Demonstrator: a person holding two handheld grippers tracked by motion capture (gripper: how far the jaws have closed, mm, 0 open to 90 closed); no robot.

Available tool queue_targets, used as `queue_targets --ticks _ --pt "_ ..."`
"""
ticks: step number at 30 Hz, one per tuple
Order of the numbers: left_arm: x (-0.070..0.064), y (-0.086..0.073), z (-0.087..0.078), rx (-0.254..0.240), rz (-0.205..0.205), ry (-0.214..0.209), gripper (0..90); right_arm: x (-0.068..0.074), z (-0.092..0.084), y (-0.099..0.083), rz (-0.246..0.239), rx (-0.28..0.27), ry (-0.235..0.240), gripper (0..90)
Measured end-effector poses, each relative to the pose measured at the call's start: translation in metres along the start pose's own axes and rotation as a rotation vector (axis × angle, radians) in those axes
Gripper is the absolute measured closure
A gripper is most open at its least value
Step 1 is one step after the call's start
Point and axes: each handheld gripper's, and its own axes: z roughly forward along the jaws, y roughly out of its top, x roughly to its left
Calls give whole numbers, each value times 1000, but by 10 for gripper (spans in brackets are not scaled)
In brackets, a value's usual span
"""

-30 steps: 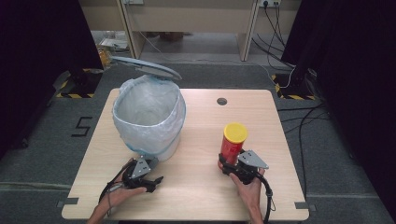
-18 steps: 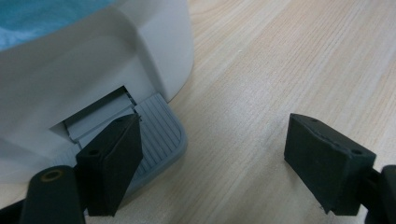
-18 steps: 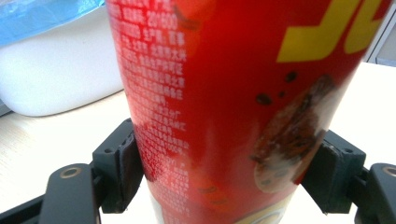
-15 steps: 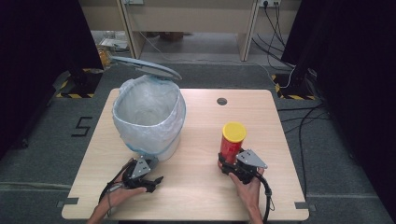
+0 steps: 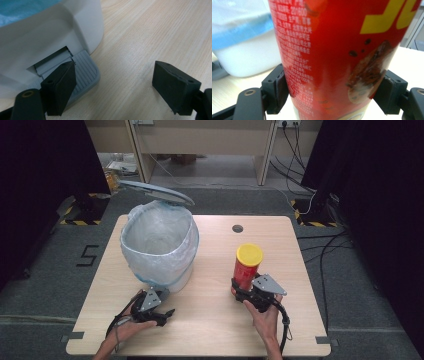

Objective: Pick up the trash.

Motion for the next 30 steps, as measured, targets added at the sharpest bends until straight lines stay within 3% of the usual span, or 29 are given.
queue_targets --ticks 6,18,30 --pt "0 0 0 1 0 0 185 7 -2 24 -4 -29 11 246" --pt "0 -1 0 -7 0 4 185 18 6 53 -14 -40 28 246" --pt "0 0 0 -8 0 6 185 28 10 101 -43 -86 61 246"
